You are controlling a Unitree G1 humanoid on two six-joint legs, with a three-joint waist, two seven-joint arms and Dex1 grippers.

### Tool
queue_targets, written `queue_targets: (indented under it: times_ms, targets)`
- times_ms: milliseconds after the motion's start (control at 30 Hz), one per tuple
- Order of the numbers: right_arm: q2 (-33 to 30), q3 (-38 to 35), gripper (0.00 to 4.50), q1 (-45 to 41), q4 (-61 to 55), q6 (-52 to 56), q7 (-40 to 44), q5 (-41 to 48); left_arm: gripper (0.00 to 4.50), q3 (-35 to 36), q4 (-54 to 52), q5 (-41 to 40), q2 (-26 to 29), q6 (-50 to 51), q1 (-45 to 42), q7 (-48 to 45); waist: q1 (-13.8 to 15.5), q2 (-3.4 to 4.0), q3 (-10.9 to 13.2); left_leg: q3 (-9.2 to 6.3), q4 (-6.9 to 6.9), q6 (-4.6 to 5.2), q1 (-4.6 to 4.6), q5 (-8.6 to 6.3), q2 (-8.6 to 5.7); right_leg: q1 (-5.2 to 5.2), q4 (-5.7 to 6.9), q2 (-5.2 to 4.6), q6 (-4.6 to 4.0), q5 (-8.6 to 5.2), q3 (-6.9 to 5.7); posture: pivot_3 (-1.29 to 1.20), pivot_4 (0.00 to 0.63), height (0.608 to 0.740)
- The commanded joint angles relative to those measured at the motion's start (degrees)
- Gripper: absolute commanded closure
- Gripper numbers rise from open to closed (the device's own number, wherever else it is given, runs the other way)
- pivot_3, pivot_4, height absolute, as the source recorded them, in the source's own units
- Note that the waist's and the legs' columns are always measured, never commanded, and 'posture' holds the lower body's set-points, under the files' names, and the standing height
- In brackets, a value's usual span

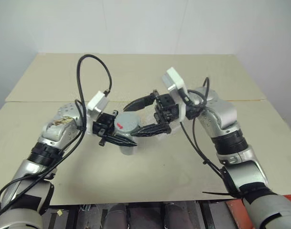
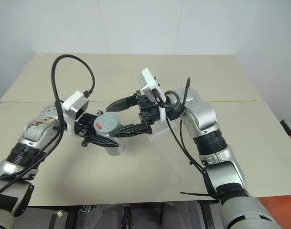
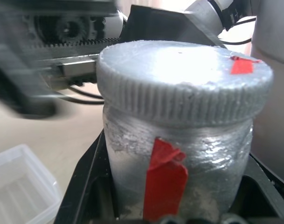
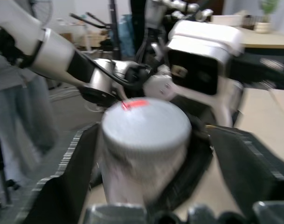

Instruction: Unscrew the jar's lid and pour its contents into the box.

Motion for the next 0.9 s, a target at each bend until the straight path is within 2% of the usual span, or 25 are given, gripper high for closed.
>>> queue_targets:
  times_ms: [33,100,200,333,467,700,900]
  targets:
    - [-0.19,-3.67,0.04,1.13,-3.49,-0.29,-5.35,-0.34,2.54,3.31,2.6,1.96,-1.31,-1.75,-0.56,-0.42,0.03,0.0,0.0,0.0,0.0,-0.01,0.01,0.01,0.0,0.01,0.01,0.0,0.0,0.0,0.0,0.0,0.15,0.74]
    - [-0.49,-5.19,0.04,2.96,-6.92,1.41,-10.97,-0.86,2.54,5.43,4.88,4.73,-2.03,-2.69,-0.75,-0.15,-0.01,0.0,0.0,0.02,0.0,-0.03,-0.01,0.02,0.0,-0.01,0.01,0.0,0.0,0.0,-0.01,0.0,0.15,0.74]
    - [-0.97,-8.11,0.04,6.83,-14.3,3.83,-18.71,-0.21,2.54,8.88,8.43,8.67,-3.47,-3.22,-1.8,5.04,0.02,0.0,0.0,0.03,-0.02,-0.07,-0.02,0.04,0.0,-0.03,0.0,0.0,0.0,0.0,-0.01,0.0,0.15,0.74]
    - [0.29,-10.54,0.04,10.77,-23.08,7.63,-27.63,2.18,2.54,10.36,9.37,13.55,-5.12,-3.63,-1.48,9.18,0.02,0.0,0.0,0.03,-0.02,-0.08,-0.04,0.04,-0.01,-0.02,-0.03,-0.02,0.0,0.0,-0.01,0.0,0.15,0.74]
    - [3.48,-7.34,0.04,12.06,-29.6,11.9,-38.88,-1.28,2.54,11.19,8.66,16.02,-8.05,-2.51,-1.45,12.81,-0.01,0.0,0.0,0.03,-0.02,-0.08,-0.01,0.05,0.0,-0.03,0.05,-0.01,0.0,0.0,-0.01,0.0,0.15,0.74]
    - [6.41,0.21,0.04,9.72,-29.95,15.95,-51.04,-10.21,2.54,12.82,8.45,17.31,-10.67,-1.59,-2.34,14.4,-0.12,0.0,0.0,0.04,-0.02,-0.07,-0.01,0.04,-0.01,-0.06,0.1,0.0,0.0,0.0,0.01,0.0,0.15,0.74]
    - [7.82,1.9,0.04,8.81,-26.83,17.13,-54.05,-13.64,2.54,13.83,8.02,17.47,-10.84,-1.01,-2.2,13.88,-0.09,0.0,0.0,0.04,-0.02,-0.09,-0.03,0.05,-0.02,-0.05,0.03,-0.01,0.0,0.0,0.0,0.0,0.15,0.74]
